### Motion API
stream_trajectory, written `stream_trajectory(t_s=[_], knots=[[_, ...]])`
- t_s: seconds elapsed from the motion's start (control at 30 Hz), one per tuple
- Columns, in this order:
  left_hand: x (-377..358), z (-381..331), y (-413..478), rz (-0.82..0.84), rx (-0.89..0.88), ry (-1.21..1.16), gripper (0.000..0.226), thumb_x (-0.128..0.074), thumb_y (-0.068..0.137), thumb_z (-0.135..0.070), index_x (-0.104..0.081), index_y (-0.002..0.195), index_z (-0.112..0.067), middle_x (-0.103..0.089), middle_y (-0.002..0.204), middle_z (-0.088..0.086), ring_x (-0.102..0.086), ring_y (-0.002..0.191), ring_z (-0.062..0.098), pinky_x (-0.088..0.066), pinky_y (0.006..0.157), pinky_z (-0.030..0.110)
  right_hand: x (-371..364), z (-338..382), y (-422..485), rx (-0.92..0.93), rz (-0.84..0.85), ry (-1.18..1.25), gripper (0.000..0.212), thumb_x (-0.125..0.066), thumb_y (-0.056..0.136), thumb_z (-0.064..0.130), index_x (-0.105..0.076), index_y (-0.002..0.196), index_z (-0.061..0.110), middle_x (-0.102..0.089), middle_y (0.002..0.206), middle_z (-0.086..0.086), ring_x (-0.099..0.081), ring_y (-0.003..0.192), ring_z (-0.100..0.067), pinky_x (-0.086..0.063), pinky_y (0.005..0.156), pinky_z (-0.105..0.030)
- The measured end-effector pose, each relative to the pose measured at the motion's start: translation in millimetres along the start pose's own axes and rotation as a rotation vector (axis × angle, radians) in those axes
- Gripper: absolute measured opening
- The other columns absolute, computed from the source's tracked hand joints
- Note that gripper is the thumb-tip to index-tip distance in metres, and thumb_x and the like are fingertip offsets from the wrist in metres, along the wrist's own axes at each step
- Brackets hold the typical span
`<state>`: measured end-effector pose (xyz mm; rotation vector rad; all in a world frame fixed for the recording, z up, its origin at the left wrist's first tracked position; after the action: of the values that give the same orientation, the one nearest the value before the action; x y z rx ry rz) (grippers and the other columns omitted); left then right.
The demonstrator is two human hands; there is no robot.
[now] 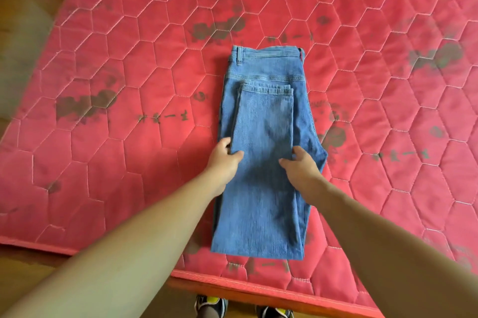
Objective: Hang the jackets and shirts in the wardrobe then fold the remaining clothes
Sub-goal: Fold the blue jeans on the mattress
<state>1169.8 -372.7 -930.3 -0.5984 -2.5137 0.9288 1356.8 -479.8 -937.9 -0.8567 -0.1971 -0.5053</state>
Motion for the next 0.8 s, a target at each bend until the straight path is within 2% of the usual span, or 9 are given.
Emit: stream_trajectory(t_s=[0.1,0.27,0.37,0.47,0.57,0.63,0.73,0.77,0.8], knots=[[-1,-27,9,0.018,-0.051,0.018,0.037,-0.059,0.089,-0.007,-0.058,0.113,-0.035,-0.074,0.105,0.001,-0.072,0.097,0.027,-0.056,0.092,0.052,4,25,6,0.103,-0.031,0.006,0.009,-0.057,0.089,0.01,-0.052,0.093,0.016,-0.063,0.089,-0.013,-0.057,0.07,-0.03,-0.053,0.066,-0.044],[17,-81,23,-0.038,-0.195,-0.109,0.046,-0.057,0.092,0.0,-0.054,0.123,-0.034,-0.073,0.111,0.001,-0.07,0.094,0.018,-0.056,0.089,0.037,27,82,14,0.323,-0.15,0.031,0.012,-0.053,0.081,0.015,-0.051,0.091,0.021,-0.061,0.088,-0.022,-0.054,0.075,-0.037,-0.052,0.071,-0.05],[24,-108,37,-0.08,-0.228,-0.167,0.049,-0.056,0.091,0.002,-0.053,0.121,-0.037,-0.073,0.109,0.002,-0.068,0.09,0.015,-0.055,0.086,0.033,30,109,34,0.342,-0.132,0.137,0.015,-0.053,0.078,0.012,-0.054,0.091,0.019,-0.06,0.087,-0.023,-0.05,0.071,-0.023,-0.05,0.066,-0.047],[21,-95,52,-0.046,-0.082,-0.1,0.045,-0.06,0.089,-0.012,-0.051,0.124,-0.039,-0.068,0.111,-0.006,-0.066,0.098,0.015,-0.054,0.091,0.033,19,104,50,0.146,0.003,0.148,0.013,-0.066,0.084,0.018,-0.062,0.096,0.018,-0.063,0.08,-0.007,-0.058,0.073,-0.02,-0.05,0.064,-0.037],[15,-77,63,0.065,0.071,-0.024,0.036,-0.065,0.08,-0.046,-0.066,0.112,-0.03,-0.074,0.111,-0.006,-0.068,0.106,0.022,-0.052,0.099,0.05,0,78,51,-0.231,0.285,0.14,0.052,-0.062,0.083,0.07,-0.068,0.106,0.024,-0.071,0.09,-0.003,-0.067,0.082,-0.028,-0.055,0.082,-0.042],[13,-82,73,0.111,0.114,-0.042,0.034,-0.063,0.087,-0.056,-0.066,0.112,-0.033,-0.074,0.112,-0.005,-0.068,0.106,0.021,-0.053,0.095,0.049,0,81,62,-0.271,0.293,0.186,0.065,-0.056,0.08,0.08,-0.071,0.108,0.023,-0.074,0.096,-0.003,-0.072,0.093,-0.027,-0.057,0.089,-0.045],[18,-99,93,0.102,0.06,-0.092,0.04,-0.069,0.087,-0.048,-0.065,0.123,-0.032,-0.072,0.12,-0.007,-0.068,0.109,0.015,-0.05,0.099,0.043,11,113,80,-0.133,0.127,0.349,0.021,-0.067,0.094,0.039,-0.068,0.091,0.018,-0.074,0.085,-0.005,-0.071,0.079,-0.024,-0.058,0.068,-0.032],[20,-107,96,0.079,0.004,-0.09,0.038,-0.068,0.09,-0.035,-0.063,0.127,-0.027,-0.073,0.119,-0.002,-0.069,0.106,0.015,-0.051,0.098,0.039,13,123,81,-0.093,0.093,0.392,0.012,-0.068,0.093,0.021,-0.064,0.082,0.018,-0.069,0.076,-0.004,-0.066,0.069,-0.023,-0.053,0.059,-0.027],[24,-113,97,0.056,-0.049,-0.093,0.035,-0.064,0.092,-0.021,-0.063,0.127,-0.023,-0.074,0.114,0.003,-0.071,0.099,0.016,-0.054,0.093,0.036,14,132,82,-0.051,0.062,0.423,0.019,-0.068,0.087,0.009,-0.059,0.074,0.019,-0.063,0.067,-0.002,-0.059,0.061,-0.021,-0.046,0.052,-0.024]])
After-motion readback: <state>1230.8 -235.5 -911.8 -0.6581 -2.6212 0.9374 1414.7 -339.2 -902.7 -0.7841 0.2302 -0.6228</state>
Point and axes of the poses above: each hand's wrist, its own y-axis towards the middle knuckle, its own x-axis out of the back of the hand, z = x × y, the point moved 8 cm from there along y, towards the middle knuckle
